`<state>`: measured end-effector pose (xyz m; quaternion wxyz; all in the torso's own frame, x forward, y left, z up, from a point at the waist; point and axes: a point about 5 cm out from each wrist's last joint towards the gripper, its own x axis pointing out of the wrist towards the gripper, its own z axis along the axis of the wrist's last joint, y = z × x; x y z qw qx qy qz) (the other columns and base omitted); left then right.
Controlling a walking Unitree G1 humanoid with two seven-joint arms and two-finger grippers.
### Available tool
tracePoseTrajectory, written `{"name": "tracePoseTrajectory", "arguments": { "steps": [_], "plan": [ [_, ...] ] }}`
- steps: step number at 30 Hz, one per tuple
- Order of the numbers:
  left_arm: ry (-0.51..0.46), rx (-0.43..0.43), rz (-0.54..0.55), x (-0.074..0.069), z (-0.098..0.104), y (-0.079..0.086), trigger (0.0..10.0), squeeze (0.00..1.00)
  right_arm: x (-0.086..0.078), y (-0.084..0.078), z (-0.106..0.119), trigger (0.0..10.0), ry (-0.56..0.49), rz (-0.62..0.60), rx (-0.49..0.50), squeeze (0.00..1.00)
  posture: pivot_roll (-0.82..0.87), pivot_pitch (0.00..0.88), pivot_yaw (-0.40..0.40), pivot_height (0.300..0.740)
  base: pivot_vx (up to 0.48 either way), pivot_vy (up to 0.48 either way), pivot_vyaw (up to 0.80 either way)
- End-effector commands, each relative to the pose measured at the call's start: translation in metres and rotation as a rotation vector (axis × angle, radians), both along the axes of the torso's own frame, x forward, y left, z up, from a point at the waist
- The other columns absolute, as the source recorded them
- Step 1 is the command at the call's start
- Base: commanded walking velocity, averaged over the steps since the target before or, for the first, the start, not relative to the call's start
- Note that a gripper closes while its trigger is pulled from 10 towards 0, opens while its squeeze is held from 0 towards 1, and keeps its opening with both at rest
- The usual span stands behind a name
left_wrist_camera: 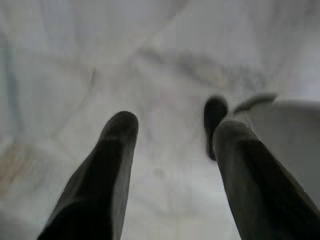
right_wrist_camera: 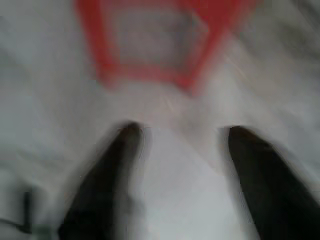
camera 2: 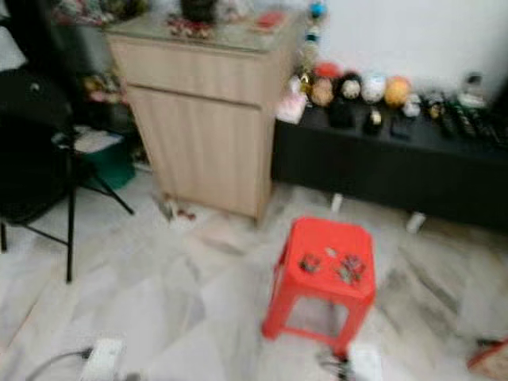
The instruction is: Hang keys on a hook
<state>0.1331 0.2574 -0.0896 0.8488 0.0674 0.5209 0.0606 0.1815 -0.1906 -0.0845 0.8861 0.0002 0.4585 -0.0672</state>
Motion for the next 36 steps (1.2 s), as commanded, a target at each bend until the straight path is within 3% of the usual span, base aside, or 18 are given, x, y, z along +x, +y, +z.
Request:
{"name": "tracePoseTrajectory", "arguments": {
  "steps": [1,24,36],
  "plan": [
    [-0.048,-0.023,-0.047,0.0175,0.0025,-0.0147,10.0,0.00,-0.0170,-0.0175,-0.0053,10.0,0.056,-0.036,-0.033,0.00,0.01,0.000,-0.046,0.740,0.304,0.000,0.00],
    [-0.043,-0.012,-0.059,0.0174,0.0027,-0.0135,10.0,0.00,-0.0168,-0.0165,-0.0052,10.0,0.047,-0.040,-0.028,0.00,0.01,0.000,-0.040,0.740,0.293,0.000,0.00],
    [-0.047,-0.015,-0.065,0.0182,0.0028,-0.0149,10.0,0.00,-0.0118,-0.0157,-0.0018,10.0,-0.021,-0.014,0.003,0.00,0.00,0.000,-0.036,0.740,0.000,0.000,0.00]
  ]
}}
